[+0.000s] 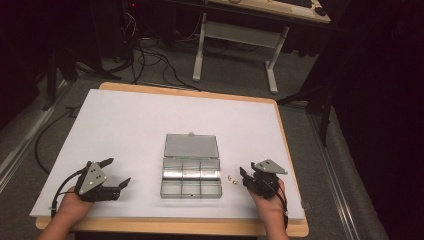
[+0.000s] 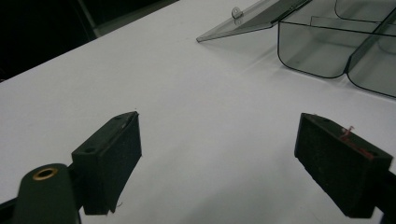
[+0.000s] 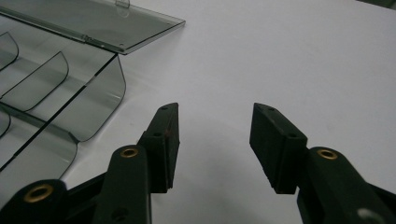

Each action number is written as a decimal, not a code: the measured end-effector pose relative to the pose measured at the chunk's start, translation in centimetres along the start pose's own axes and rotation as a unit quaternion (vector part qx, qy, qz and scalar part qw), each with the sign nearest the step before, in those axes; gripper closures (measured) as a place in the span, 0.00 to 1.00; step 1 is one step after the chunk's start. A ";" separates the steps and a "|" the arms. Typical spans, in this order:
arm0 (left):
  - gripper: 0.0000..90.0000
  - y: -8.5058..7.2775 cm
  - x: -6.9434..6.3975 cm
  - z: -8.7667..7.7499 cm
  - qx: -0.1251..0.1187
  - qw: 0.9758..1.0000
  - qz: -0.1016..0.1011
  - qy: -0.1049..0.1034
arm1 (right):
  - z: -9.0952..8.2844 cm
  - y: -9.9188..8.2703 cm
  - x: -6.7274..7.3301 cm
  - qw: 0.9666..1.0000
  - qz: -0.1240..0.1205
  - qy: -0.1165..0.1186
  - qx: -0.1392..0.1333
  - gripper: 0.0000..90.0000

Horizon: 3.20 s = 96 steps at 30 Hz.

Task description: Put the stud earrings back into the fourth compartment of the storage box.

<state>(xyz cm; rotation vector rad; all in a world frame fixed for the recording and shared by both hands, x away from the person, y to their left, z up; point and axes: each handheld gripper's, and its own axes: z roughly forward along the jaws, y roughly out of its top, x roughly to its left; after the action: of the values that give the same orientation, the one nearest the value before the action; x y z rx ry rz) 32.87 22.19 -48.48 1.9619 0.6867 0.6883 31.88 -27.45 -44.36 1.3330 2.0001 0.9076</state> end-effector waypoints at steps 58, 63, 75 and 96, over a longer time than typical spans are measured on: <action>0.17 0.0 0.0 0.0 0.000 1.000 0.002 -0.008 | 1.8 3.4 0.1 0.959 -0.004 0.098 0.267 0.71; 0.17 0.0 0.0 0.0 -0.001 1.000 0.003 -0.007 | 1.8 3.5 0.4 0.952 -0.020 0.104 0.289 0.70; 0.17 0.0 0.0 0.0 -0.001 1.000 0.004 -0.008 | 2.4 3.6 1.0 0.934 -0.030 0.110 0.338 0.69; 0.17 0.0 0.0 0.0 0.001 1.000 0.004 -0.010 | 4.5 5.4 0.6 0.927 -0.035 0.108 0.357 0.82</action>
<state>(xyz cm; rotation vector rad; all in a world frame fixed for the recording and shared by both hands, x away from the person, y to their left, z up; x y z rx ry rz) 32.88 22.19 -48.47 1.9729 0.6677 0.6712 38.05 -24.36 -42.95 1.5538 2.6794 0.2841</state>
